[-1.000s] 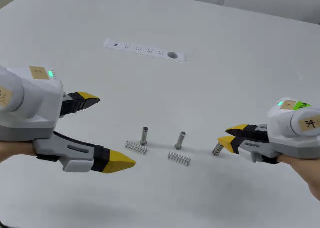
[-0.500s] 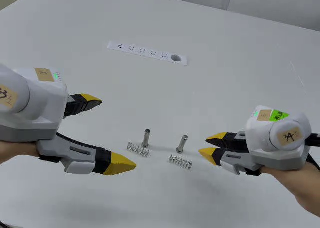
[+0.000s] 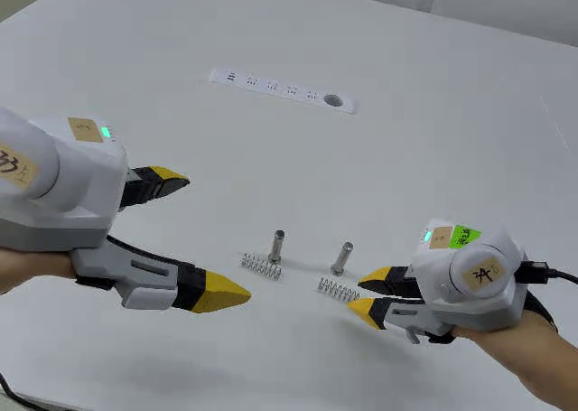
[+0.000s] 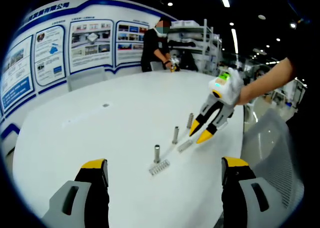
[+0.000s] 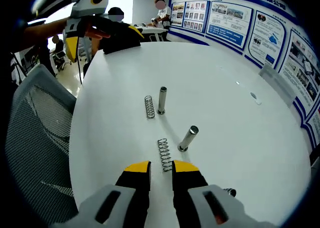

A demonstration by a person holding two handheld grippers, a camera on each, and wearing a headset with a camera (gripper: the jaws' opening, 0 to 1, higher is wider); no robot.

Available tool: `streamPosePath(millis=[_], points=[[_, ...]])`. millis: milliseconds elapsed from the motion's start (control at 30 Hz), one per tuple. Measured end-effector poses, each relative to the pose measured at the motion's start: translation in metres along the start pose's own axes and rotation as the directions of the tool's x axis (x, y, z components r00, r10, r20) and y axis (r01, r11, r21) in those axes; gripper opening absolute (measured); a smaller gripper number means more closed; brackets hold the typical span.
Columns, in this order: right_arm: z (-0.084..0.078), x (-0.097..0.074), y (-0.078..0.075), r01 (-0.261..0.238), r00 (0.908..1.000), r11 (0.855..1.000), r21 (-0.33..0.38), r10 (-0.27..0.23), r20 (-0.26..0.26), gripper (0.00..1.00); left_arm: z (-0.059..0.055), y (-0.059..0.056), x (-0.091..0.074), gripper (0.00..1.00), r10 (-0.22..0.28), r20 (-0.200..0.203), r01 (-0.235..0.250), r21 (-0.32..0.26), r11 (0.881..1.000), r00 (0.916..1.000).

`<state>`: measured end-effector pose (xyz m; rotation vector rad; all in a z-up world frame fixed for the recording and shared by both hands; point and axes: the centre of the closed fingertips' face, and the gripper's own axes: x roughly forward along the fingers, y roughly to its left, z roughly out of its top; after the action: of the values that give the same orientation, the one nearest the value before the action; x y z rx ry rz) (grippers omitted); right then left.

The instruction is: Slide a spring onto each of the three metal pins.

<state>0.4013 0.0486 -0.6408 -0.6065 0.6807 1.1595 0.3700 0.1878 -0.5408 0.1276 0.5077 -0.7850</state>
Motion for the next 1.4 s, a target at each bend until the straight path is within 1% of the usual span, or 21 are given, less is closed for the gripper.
streamPosePath(millis=[100, 233, 333, 433, 600, 767, 867, 900, 933, 1000, 1100, 1133, 1167, 1267, 1333, 1400], points=[[-0.004, 0.007, 0.0, -0.008, 0.9998, 1.0, -0.002, 0.007, -0.019, 0.17, 0.0, 0.0, 0.0, 0.95, 0.002, -0.003, -0.002, 0.0, 1.0, 1.0], [-0.006, 0.014, -0.001, -0.014, 0.9994, 1.0, -0.008, 0.014, -0.03, 0.17, -0.003, 0.002, 0.002, 0.95, 0.005, -0.004, -0.006, -0.017, 1.0, 1.0], [-0.008, 0.015, -0.002, -0.018, 0.9991, 1.0, -0.01, 0.018, -0.038, 0.17, -0.006, 0.0, 0.004, 0.95, 0.003, -0.019, -0.004, -0.014, 1.0, 0.9998], [-0.009, 0.016, -0.003, -0.022, 0.9991, 1.0, -0.002, 0.022, -0.036, 0.17, -0.007, -0.001, 0.006, 0.95, -0.002, -0.018, 0.002, -0.021, 1.0, 0.9998], [-0.013, 0.019, -0.004, -0.028, 0.998, 1.0, -0.003, 0.028, -0.057, 0.17, -0.009, -0.003, 0.009, 0.94, -0.008, -0.022, 0.008, -0.024, 1.0, 0.9997], [-0.014, 0.021, 0.0, -0.061, 0.9965, 0.998, 0.025, 0.062, -0.056, 0.15, -0.01, -0.002, 0.008, 0.94, -0.008, -0.021, 0.007, -0.027, 1.0, 0.9998], [-0.014, 0.021, -0.001, -0.062, 0.9963, 0.997, 0.053, 0.065, -0.056, 0.14, -0.009, -0.001, 0.008, 0.94, -0.01, -0.018, 0.009, -0.027, 1.0, 0.9998], [-0.014, 0.022, 0.0, -0.064, 0.9962, 0.995, 0.079, 0.068, -0.054, 0.14, -0.008, -0.002, 0.008, 0.94, -0.012, -0.016, 0.011, -0.026, 1.0, 0.9998], [-0.014, 0.022, 0.001, -0.068, 0.996, 0.994, 0.09, 0.073, -0.051, 0.13, -0.007, -0.002, 0.008, 0.94, -0.013, -0.015, 0.012, -0.025, 1.0, 0.9998], [-0.014, 0.022, 0.001, -0.062, 0.9965, 0.995, 0.079, 0.066, -0.05, 0.12, -0.006, -0.003, 0.009, 0.94, -0.017, -0.017, 0.017, -0.017, 1.0, 0.9997], [-0.013, 0.022, 0.005, -0.062, 0.9956, 0.996, 0.064, 0.066, -0.066, 0.12, -0.004, -0.007, 0.011, 0.94, -0.023, -0.019, 0.023, -0.007, 1.0, 0.9995], [-0.013, 0.022, 0.007, -0.067, 0.9948, 0.997, 0.035, 0.069, -0.074, 0.12, -0.003, -0.008, 0.012, 0.94, -0.026, -0.022, 0.026, 0.0, 1.0, 0.9994], [-0.012, 0.021, 0.007, -0.064, 0.9952, 0.998, 0.021, 0.065, -0.074, 0.11, -0.002, -0.009, 0.012, 0.93, -0.026, -0.023, 0.026, 0.004, 1.0, 0.9994], [-0.008, 0.016, 0.01, -0.076, 0.9951, 0.997, 0.034, 0.078, -0.061, 0.11, -0.001, -0.011, 0.013, 0.93, -0.032, -0.022, 0.032, 0.012, 0.999, 0.9992], [-0.004, 0.011, 0.01, -0.072, 0.996, 0.997, 0.04, 0.074, -0.051, 0.1, 0.0, -0.013, 0.013, 0.92, -0.036, -0.022, 0.037, 0.016, 0.999, 0.9991], [-0.001, 0.006, 0.011, -0.08, 0.9958, 0.995, 0.055, 0.082, -0.042, 0.1, 0.0, -0.015, 0.013, 0.92, -0.044, -0.025, 0.045, 0.025, 0.999, 0.9987]])
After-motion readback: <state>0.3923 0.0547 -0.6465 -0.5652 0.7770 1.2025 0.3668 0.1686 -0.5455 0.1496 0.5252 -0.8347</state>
